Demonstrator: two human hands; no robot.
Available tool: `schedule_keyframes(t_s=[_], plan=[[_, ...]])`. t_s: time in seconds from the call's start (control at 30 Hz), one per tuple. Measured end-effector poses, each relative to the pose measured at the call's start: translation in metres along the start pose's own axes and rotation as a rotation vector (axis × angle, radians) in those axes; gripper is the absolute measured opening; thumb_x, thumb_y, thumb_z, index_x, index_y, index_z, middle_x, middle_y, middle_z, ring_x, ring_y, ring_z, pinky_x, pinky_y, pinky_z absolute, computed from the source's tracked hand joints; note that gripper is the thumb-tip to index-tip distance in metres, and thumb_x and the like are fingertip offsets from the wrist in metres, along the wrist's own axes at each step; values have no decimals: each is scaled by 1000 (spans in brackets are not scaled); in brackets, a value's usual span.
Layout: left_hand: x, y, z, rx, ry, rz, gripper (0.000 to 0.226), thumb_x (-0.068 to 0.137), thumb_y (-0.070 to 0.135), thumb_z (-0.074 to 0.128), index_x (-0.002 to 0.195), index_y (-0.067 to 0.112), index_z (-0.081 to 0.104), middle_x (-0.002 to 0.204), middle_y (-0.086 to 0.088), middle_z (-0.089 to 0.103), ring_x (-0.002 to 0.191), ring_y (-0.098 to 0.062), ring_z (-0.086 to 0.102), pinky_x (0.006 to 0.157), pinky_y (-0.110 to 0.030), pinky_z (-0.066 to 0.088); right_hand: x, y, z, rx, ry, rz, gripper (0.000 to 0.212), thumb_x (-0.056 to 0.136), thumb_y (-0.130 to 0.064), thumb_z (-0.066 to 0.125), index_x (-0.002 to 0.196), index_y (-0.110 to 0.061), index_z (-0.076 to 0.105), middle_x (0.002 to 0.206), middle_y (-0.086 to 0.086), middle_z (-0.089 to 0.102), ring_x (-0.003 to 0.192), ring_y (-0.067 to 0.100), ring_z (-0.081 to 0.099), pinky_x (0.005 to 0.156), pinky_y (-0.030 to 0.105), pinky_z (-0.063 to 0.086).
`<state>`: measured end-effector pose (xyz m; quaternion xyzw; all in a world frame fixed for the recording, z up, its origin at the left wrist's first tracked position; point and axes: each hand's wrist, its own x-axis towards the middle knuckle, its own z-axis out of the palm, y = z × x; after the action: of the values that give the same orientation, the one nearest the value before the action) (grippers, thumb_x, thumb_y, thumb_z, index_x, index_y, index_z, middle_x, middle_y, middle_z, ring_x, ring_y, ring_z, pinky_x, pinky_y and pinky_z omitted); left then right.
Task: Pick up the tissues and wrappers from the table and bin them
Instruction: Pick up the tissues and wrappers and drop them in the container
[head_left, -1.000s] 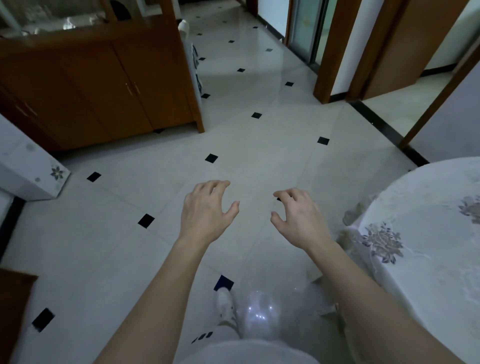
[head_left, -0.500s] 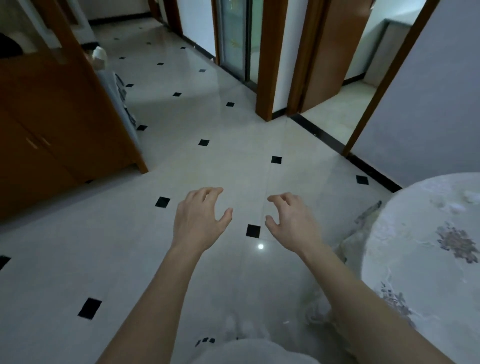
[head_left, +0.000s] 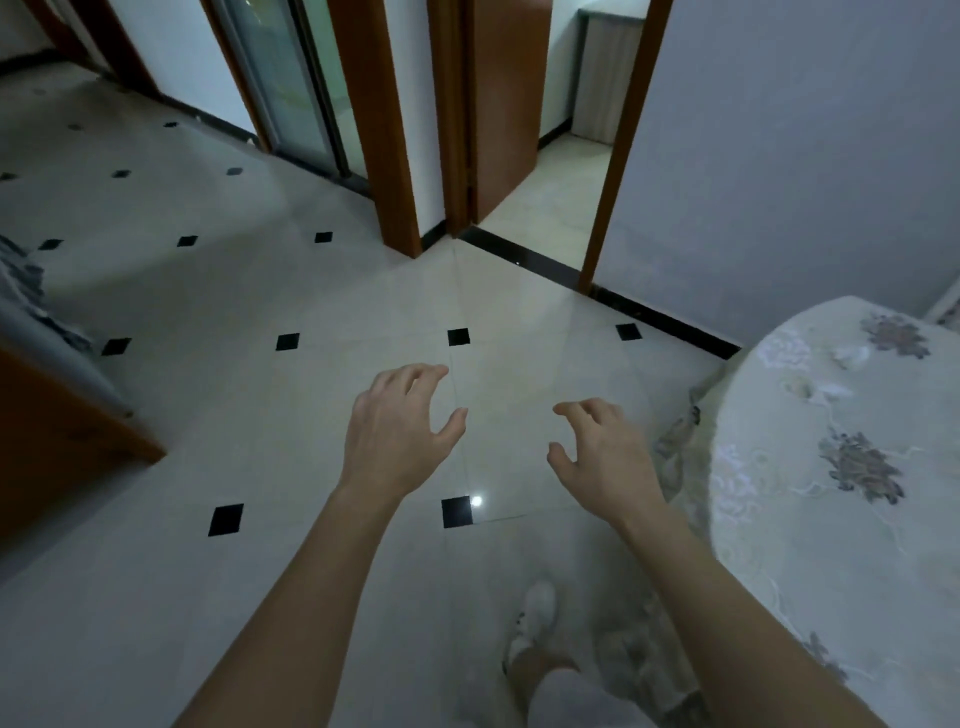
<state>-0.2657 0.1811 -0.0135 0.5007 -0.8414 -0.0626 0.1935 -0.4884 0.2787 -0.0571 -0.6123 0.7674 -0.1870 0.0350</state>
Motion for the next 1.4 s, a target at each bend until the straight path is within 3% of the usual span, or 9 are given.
schedule_keyframes(t_s=[0.13, 0.4, 0.63, 1.07, 1.27, 1.4], plan=[[64, 10, 32, -10, -45, 78, 50, 88, 45, 62, 130, 20, 57, 126, -1, 62, 117, -25, 54, 93, -42, 44, 40, 35, 11, -9, 0, 84, 42, 84, -32, 62, 121, -14, 61, 111, 9, 63, 101, 29, 57, 79, 42, 51], [231, 67, 93, -27, -110, 219, 54, 89, 48, 59, 135, 21, 53, 128, -1, 61, 118, -22, 52, 93, -41, 45, 162, 123, 3, 31, 94, 226, 41, 84, -31, 62, 121, -15, 61, 111, 8, 63, 101, 29, 57, 78, 40, 51], [339, 131, 137, -62, -146, 313, 56, 90, 51, 56, 138, 23, 50, 132, 1, 57, 121, -19, 50, 96, -39, 45, 247, 202, -26, 41, 146, 348, 44, 88, -34, 60, 128, -17, 57, 120, 7, 59, 109, 26, 53, 88, 40, 48], [461, 222, 222, -142, -264, 482, 51, 91, 47, 58, 134, 21, 53, 130, -1, 59, 119, -21, 51, 95, -37, 44, 299, 310, -36, 64, 202, 560, 42, 83, -29, 62, 122, -13, 61, 112, 9, 62, 101, 30, 58, 80, 43, 52], [536, 302, 272, -219, -320, 683, 49, 90, 47, 58, 130, 18, 57, 120, -1, 62, 110, -21, 55, 91, -35, 46, 321, 373, -55, 3, 244, 741, 42, 81, -28, 66, 120, -13, 62, 107, 9, 62, 100, 31, 57, 78, 41, 52], [583, 370, 304, -256, -396, 868, 54, 86, 52, 50, 129, 20, 58, 118, 1, 63, 108, -22, 55, 88, -35, 46, 334, 413, -72, -26, 287, 919, 42, 80, -33, 58, 116, -13, 62, 105, 9, 61, 97, 31, 55, 77, 43, 50]])
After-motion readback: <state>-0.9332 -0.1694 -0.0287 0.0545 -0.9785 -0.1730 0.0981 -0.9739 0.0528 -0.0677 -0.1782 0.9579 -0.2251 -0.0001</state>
